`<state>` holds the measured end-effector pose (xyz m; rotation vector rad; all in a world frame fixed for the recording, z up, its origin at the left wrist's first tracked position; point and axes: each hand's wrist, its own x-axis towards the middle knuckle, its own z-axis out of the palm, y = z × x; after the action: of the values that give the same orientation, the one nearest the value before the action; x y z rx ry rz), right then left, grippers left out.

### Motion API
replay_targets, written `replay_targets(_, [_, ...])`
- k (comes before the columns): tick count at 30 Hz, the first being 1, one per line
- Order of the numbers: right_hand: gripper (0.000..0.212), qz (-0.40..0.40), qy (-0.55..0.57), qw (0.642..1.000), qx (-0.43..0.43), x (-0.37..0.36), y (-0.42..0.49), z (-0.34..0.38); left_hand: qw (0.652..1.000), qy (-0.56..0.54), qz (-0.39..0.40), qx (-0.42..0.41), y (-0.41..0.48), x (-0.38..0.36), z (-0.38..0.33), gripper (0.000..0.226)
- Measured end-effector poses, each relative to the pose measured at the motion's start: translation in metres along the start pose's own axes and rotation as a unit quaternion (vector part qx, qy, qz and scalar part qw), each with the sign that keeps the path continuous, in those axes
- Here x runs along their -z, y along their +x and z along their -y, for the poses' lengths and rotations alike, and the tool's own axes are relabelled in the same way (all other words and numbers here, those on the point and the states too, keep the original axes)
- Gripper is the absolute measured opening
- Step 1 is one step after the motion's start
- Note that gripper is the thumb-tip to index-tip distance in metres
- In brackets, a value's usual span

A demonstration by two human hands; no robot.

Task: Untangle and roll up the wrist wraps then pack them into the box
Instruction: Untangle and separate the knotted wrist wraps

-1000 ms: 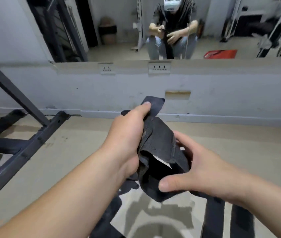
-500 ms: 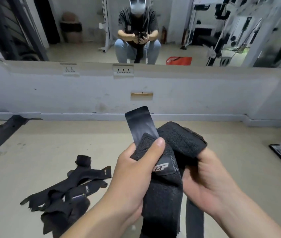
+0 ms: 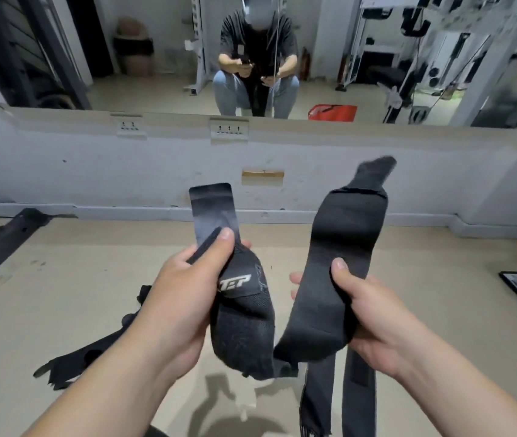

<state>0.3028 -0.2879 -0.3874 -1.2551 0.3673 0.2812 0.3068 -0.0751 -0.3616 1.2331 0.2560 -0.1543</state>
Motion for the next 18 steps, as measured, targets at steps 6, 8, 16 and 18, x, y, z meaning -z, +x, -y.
replay_targets(6, [0.037,0.105,0.071,0.992,-0.003,0.009,-0.001,0.009,0.997,-0.003,0.027,0.069,0.009,0.008,0.007,0.044])
replay_targets(8, [0.038,0.116,0.063,0.991,-0.012,0.01,-0.002,0.01,0.996,0.044,0.055,0.051,0.01,0.011,0.006,0.029])
replay_targets(16, [0.042,0.134,0.111,0.985,0.006,0.005,-0.008,0.016,0.995,0.047,0.088,-0.014,0.0,0.007,-0.001,0.019])
replay_targets(18, [0.036,0.119,0.123,0.984,0.04,0.006,-0.007,0.014,0.994,0.04,0.099,-0.029,-0.002,0.006,-0.002,0.018])
